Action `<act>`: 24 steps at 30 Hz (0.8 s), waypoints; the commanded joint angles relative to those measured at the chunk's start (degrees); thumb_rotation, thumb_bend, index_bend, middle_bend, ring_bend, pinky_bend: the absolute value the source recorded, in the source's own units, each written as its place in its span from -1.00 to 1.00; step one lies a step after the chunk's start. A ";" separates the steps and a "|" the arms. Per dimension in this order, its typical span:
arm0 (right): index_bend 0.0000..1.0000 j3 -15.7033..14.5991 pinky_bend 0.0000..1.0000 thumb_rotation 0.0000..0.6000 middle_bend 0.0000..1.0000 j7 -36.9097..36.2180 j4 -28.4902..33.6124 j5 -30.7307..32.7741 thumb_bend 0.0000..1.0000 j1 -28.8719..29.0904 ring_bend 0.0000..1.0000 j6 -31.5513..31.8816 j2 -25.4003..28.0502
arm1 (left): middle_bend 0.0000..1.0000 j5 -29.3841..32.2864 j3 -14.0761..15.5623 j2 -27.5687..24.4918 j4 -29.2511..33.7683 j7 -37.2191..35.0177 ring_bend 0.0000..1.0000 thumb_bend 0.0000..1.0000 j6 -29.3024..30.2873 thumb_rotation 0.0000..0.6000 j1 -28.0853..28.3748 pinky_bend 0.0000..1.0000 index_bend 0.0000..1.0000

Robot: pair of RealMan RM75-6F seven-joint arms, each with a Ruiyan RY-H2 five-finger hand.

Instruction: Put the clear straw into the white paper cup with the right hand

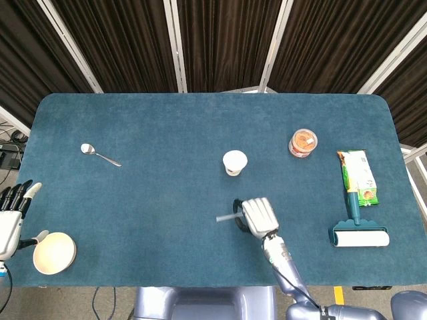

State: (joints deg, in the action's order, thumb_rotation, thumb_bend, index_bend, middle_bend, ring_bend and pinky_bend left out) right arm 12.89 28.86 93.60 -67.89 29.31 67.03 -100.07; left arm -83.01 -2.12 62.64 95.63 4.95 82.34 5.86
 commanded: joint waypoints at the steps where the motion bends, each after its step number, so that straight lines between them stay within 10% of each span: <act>1: 0.11 7.19 0.53 1.00 1.00 -8.90 4.47 2.48 -0.21 0.87 0.74 -0.23 2.83 | -1.00 0.06 -0.02 -0.01 0.06 -0.12 -1.00 -0.67 0.01 1.00 -0.03 -1.00 -1.00; 12: 0.14 25.46 0.52 1.00 1.00 -25.88 10.07 25.38 -0.21 5.95 0.73 -7.75 6.29 | -1.00 0.55 -0.26 0.01 0.33 0.48 -1.00 -0.67 -0.50 1.00 0.31 -1.00 -1.00; 24: 0.15 29.63 0.52 1.00 1.00 -28.74 -0.56 35.77 -0.21 15.41 0.73 -8.95 2.95 | -1.00 1.34 -0.61 -0.10 0.65 0.61 -1.00 -0.67 -1.40 1.00 0.85 -1.00 -1.00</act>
State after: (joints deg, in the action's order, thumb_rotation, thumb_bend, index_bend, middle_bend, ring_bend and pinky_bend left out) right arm 42.28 0.90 94.79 -33.09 43.62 58.57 -96.16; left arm -81.69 -2.71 62.55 96.26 5.57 80.95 6.69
